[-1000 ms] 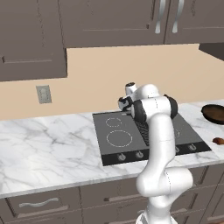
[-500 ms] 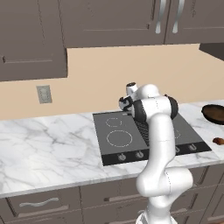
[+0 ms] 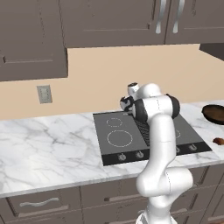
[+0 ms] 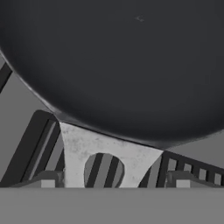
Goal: Place both pans onto different burners. Then place the tomato and the chicken drumstick on different pans.
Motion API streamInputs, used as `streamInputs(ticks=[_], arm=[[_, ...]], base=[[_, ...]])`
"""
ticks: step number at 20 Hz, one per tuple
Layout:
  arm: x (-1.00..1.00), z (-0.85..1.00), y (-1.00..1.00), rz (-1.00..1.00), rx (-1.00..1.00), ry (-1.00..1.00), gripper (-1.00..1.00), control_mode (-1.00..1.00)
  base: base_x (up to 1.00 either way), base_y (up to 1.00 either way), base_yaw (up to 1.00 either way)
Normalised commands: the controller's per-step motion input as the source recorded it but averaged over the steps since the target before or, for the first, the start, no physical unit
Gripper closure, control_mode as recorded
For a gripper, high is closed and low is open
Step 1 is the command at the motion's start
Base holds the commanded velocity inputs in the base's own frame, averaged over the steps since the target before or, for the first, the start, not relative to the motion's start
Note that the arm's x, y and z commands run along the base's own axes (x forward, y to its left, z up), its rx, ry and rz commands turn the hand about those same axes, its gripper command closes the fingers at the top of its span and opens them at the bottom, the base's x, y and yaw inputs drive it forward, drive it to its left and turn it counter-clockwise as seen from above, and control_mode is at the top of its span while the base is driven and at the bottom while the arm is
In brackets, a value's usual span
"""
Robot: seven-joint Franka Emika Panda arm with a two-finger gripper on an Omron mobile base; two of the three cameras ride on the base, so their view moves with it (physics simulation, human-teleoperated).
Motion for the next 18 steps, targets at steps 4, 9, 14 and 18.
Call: streamInputs(ticks=[4, 9, 14, 18], arm=[[-0.3, -0.39, -0.21, -0.03, 0.0, 0.07, -1.0, -1.0], [-0.3, -0.47, -0.22, -0.04, 0.0, 0.08, -1.0, -1.0], [-0.31, -0.57, -0.19, -0.04, 0.0, 0.08, -1.0, -1.0], [-0.4, -0.7, -0.24, -0.05, 0.0, 0.09, -1.0, -1.0]], base=[[0.0, 0.0, 0.0], [0.0, 0.0, 0.0], [0.0, 0.0, 0.0], [0.0, 0.0, 0.0]])
